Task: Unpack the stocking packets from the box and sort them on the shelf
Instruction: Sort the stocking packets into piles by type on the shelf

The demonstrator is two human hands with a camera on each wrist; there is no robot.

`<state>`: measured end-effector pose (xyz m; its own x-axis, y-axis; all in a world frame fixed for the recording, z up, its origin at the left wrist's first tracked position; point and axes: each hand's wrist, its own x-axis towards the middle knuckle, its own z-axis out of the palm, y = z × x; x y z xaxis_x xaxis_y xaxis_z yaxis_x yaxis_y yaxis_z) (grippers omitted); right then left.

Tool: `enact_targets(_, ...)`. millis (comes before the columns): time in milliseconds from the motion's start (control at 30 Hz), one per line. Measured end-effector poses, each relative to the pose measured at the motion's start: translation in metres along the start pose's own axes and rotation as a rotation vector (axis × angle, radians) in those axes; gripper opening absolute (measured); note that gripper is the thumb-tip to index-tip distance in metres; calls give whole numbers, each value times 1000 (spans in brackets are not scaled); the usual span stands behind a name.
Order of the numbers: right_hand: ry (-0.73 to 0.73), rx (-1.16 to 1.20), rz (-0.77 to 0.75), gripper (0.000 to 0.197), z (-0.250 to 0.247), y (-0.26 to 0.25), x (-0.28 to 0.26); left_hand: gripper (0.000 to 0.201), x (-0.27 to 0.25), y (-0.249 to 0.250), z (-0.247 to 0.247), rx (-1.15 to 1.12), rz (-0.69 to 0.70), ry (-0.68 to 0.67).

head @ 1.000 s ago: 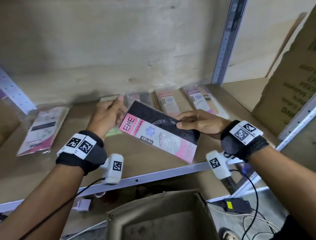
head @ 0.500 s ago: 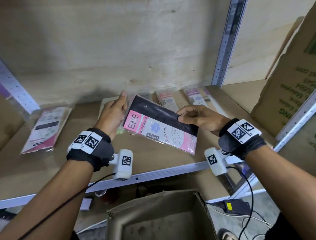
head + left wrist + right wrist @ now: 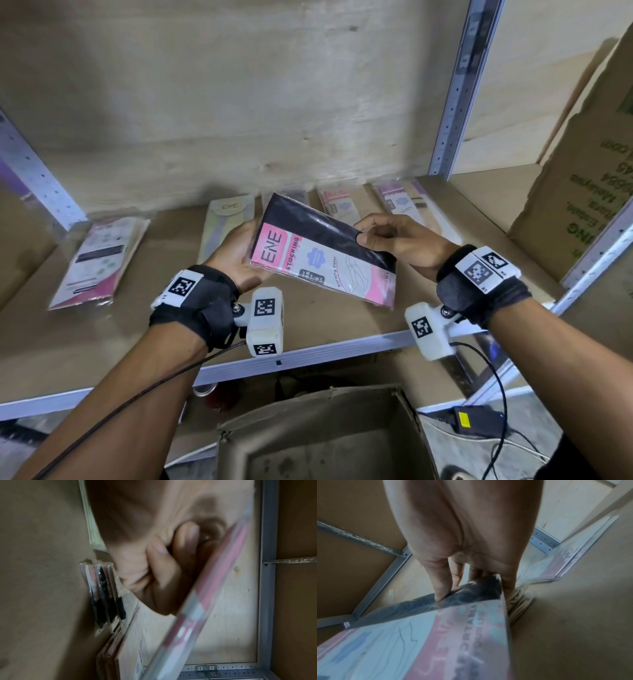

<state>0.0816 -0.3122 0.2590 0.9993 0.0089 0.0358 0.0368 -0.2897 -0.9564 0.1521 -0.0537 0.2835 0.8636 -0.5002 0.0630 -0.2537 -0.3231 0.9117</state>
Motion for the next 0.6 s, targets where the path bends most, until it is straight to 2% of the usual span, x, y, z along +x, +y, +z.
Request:
enact_targets(33,5,5,1,17,2,1,0,27,-1,0,1,39,5,-11)
enact_targets(167,25,34,10,23,7,3,1,26,3,-1,3,188,97,-15)
enact_targets(300,32,28,5,21,8,3,1,40,8,-6,6,208,105,-17)
enact_targets(400,31,32,13,21,8,4,0,36,12,-7,7,189,76,-24)
enact_targets(467,35,41,20,21,9,4,0,18,17,-8,8,-57,3,28)
enact_targets(500,41,55,24,21,8,4,0,16,19,-5,9,-336,-115,80)
enact_targets(533,45,74,31,20,8,3,0,19,21,-3,9,-604,-241,130)
enact_targets(600,48,112,47,16,7,0,0,28,27,-5,3,-824,-321,206)
